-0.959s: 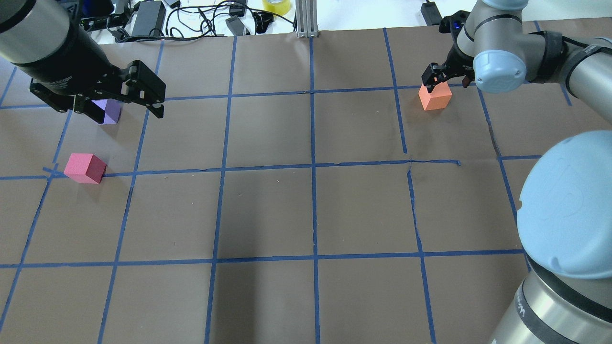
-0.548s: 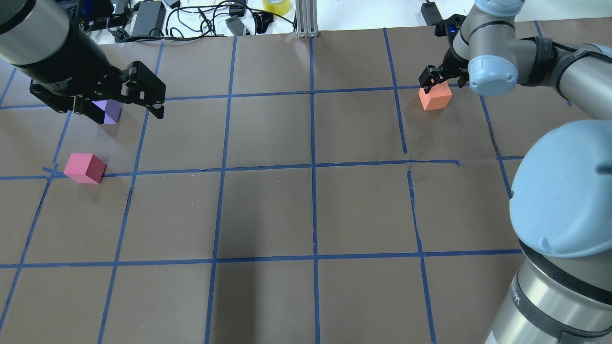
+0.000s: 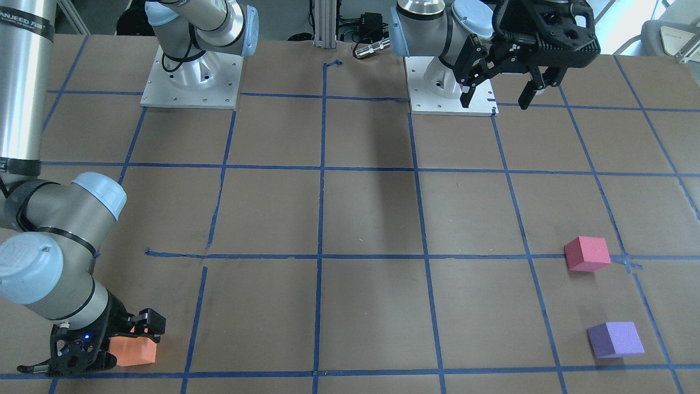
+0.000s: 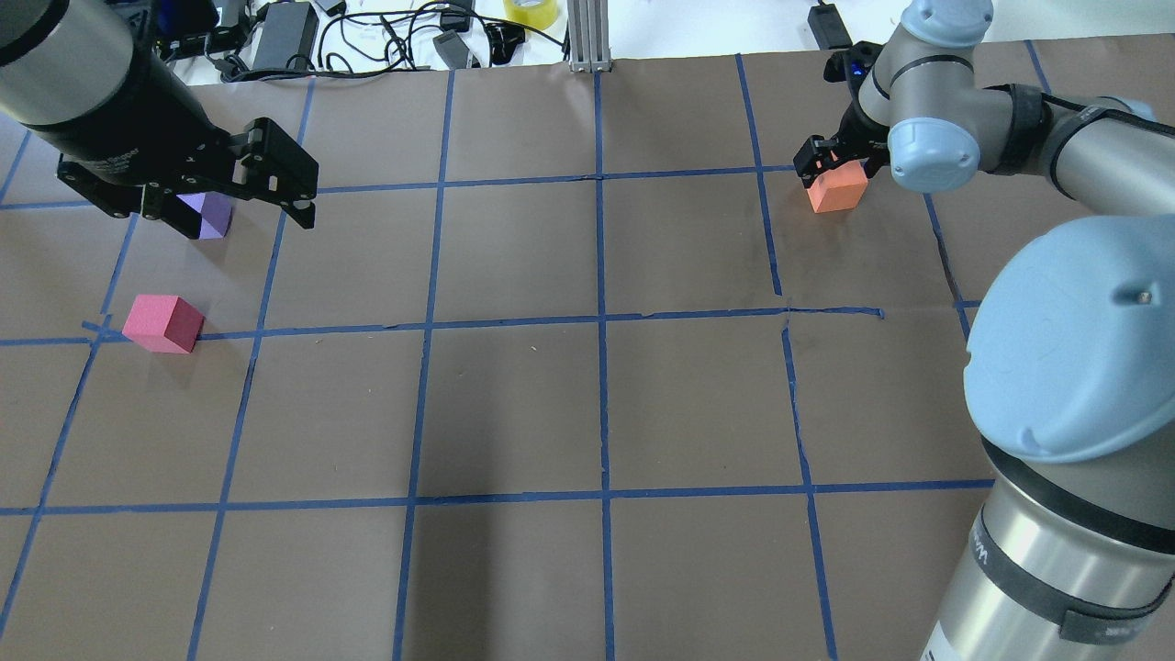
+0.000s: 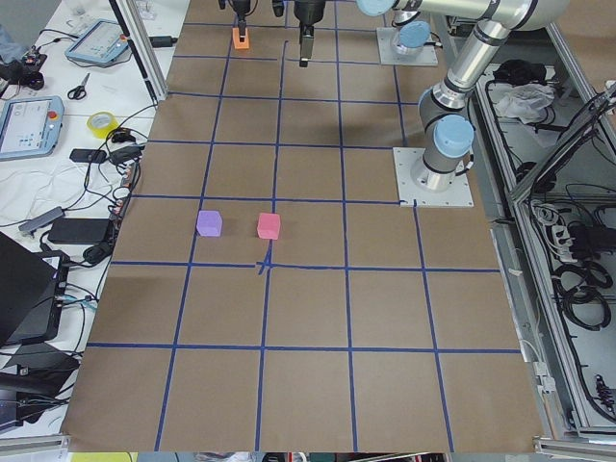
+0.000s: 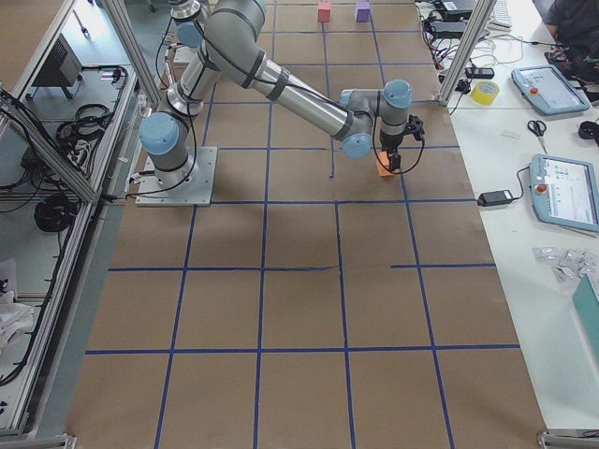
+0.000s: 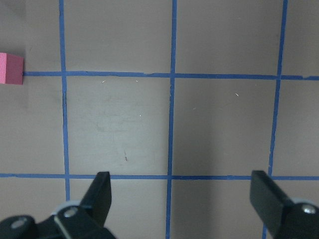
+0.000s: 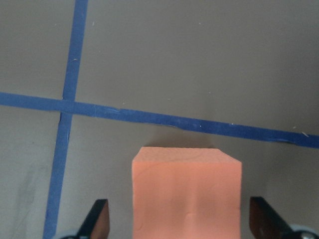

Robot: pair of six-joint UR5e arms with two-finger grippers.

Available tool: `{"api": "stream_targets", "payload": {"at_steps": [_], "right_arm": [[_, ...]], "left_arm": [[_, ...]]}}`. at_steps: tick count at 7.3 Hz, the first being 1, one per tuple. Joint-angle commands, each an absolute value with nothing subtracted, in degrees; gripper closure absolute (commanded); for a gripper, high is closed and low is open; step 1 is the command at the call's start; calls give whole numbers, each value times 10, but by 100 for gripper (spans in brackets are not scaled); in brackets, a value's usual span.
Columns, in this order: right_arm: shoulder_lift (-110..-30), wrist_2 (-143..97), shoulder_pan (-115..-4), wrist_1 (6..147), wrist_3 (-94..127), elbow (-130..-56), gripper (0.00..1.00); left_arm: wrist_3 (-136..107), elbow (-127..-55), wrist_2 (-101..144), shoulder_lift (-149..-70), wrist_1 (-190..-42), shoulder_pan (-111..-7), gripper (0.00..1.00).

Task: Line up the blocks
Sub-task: 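Carry the orange cube with the right gripper toward the table center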

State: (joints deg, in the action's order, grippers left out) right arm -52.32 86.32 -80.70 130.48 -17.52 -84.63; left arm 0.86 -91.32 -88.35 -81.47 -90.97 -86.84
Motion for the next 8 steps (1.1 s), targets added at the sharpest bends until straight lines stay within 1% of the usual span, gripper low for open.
{"api": "stream_targets", "payload": {"at_steps": [1,2,3,4,6,8], "right_arm": [[-516,862,-807,1305,-185,-844,23],[-516,864,-806,1305,-197,-844,72],[-520,862,-807,1305,-189,-844,95],[-527,865,-807,1304,-188,-835,100],[-529,874,-828,1273,-185,-785,100],[-536,873,-888,1253,-71,-773,100]], "left_arm": [[8,-913,-883,-815,-908,-868,0],[7,-913,-883,-816,-906,-867,0],[7,-913,-883,-816,-906,-867,0],[7,-913,-883,-816,-906,-867,0],[7,-913,-883,-816,-906,-867,0],[6,-913,-884,-816,-908,-868,0]]}}
